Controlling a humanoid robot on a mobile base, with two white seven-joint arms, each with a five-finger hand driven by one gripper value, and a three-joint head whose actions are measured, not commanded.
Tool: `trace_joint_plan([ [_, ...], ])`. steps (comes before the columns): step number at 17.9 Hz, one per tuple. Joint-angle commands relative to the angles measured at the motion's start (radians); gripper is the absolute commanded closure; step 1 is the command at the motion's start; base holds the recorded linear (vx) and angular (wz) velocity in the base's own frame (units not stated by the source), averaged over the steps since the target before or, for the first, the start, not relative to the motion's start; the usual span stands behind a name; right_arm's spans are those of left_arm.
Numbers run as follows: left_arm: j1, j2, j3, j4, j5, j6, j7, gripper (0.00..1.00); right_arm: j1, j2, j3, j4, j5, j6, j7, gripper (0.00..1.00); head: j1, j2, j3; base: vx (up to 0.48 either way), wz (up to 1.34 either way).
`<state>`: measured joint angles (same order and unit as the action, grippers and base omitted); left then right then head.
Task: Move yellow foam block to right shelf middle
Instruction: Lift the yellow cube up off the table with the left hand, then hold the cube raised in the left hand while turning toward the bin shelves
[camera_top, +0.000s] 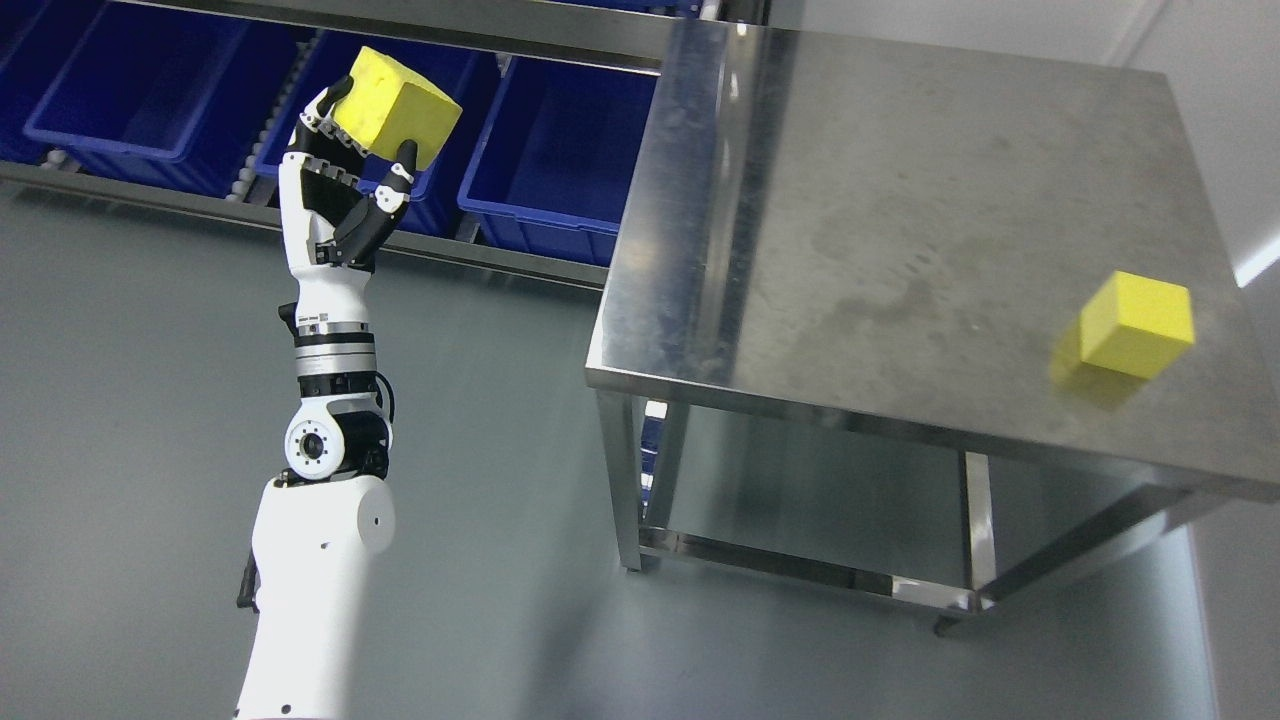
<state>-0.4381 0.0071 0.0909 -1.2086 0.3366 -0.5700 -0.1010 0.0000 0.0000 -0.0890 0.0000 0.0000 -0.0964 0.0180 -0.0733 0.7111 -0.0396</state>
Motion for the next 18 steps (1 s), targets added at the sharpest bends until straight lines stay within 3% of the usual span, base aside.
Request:
trace_joint_plan([
  [1, 0.016, 0.010, 0.041, -0.019, 0.005, 0.004, 0.003, 0.73, -0.003, -0.017, 0.000, -0.017, 0.000, 0.000, 0.000, 0.00, 0.0000, 0.000, 0.000, 0.090, 0.53],
  [18, -0.002, 0.010, 0.035, -0.023, 0.005, 0.012, -0.006, 0.73, -0.003, -0.017, 0.000, -0.017, 0.000, 0.000, 0.000, 0.00, 0.0000, 0.000, 0.000, 0.109, 0.67],
])
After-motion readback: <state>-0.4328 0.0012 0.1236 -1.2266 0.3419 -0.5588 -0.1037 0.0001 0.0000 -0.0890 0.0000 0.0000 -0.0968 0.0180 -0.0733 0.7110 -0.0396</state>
